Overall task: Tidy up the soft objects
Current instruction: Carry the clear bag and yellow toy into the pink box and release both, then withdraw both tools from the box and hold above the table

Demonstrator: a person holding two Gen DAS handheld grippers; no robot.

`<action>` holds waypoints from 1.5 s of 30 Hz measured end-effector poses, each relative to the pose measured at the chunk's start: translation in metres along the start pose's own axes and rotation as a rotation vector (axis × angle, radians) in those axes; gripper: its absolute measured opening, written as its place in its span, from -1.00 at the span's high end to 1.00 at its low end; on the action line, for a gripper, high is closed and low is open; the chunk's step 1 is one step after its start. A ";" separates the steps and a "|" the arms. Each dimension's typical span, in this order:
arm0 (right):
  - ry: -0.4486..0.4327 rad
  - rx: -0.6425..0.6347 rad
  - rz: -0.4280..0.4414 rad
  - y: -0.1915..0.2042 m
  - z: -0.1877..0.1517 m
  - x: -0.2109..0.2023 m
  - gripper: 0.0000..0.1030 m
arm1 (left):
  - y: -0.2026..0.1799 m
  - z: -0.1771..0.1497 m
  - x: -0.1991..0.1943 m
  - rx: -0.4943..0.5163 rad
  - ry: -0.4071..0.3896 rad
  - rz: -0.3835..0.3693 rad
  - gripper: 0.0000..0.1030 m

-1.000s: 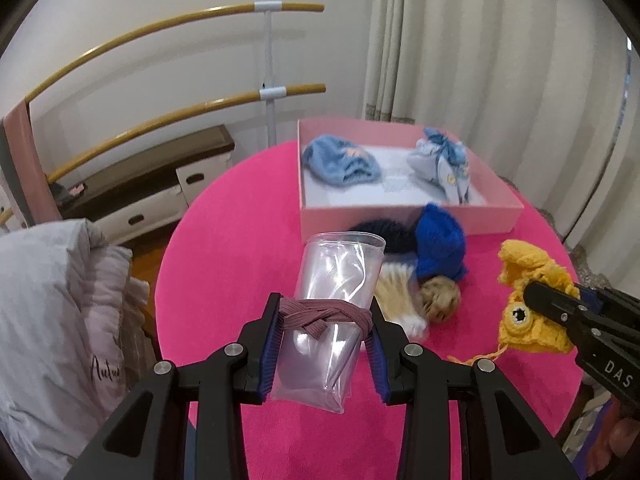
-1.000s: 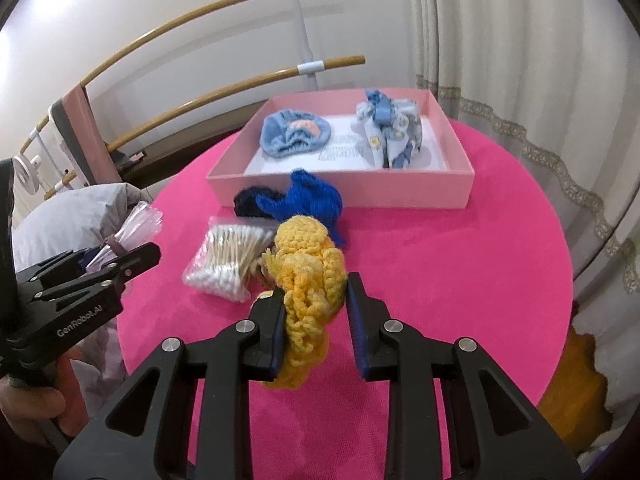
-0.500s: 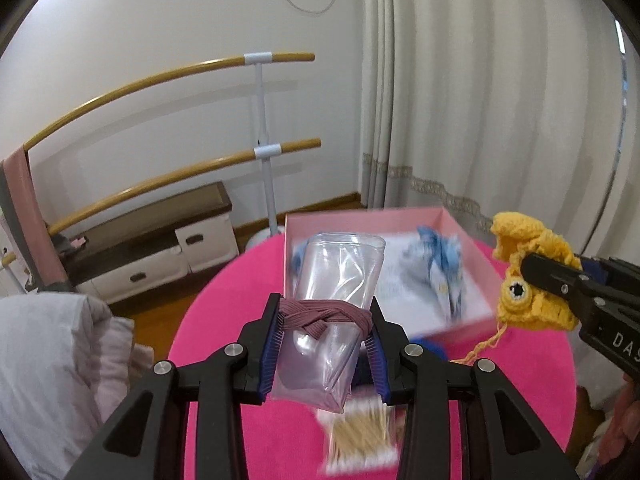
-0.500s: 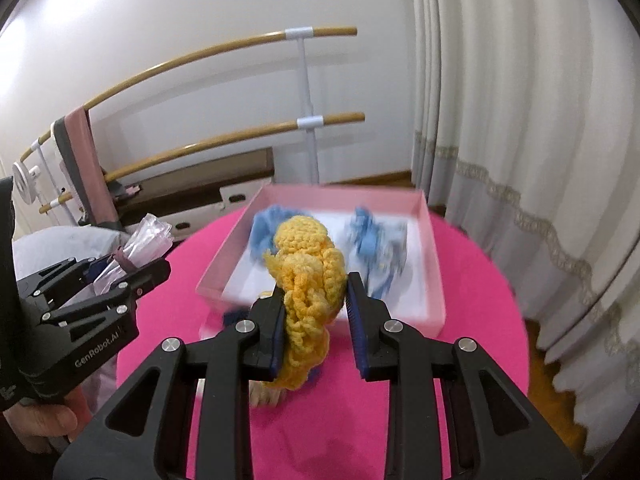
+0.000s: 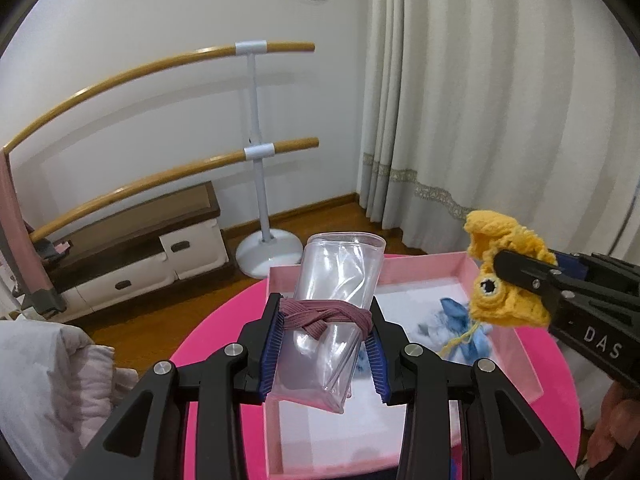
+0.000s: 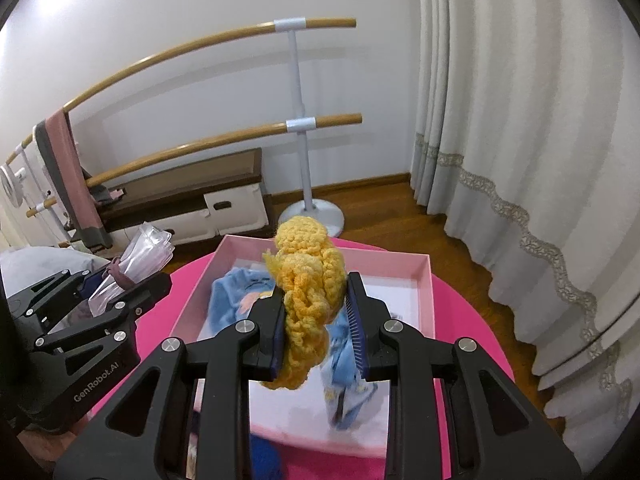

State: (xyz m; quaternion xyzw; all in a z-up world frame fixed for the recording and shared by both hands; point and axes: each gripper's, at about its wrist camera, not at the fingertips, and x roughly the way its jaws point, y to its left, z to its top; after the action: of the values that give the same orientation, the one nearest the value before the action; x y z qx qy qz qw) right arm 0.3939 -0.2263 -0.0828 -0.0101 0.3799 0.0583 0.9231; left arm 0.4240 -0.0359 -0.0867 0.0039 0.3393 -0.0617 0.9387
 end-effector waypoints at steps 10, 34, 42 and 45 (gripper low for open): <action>0.147 0.026 0.001 -0.017 0.021 0.085 0.52 | 0.000 0.050 0.092 -0.010 0.132 -0.012 0.31; 0.239 0.097 -0.068 -0.057 0.001 0.108 -1.00 | -0.012 0.098 0.159 -0.018 0.197 0.032 -0.70; 0.191 0.141 -0.028 -0.057 -0.002 0.079 -1.00 | -0.019 0.072 0.098 -0.012 0.142 0.058 -0.85; 0.163 0.154 -0.013 -0.056 -0.001 0.065 -1.00 | -0.019 0.066 0.081 -0.004 0.124 0.071 -0.88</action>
State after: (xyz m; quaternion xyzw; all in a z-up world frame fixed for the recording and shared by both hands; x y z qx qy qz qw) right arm 0.4453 -0.2756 -0.1310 0.0538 0.4570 0.0218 0.8876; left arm 0.5255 -0.0673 -0.0870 0.0180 0.3965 -0.0274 0.9175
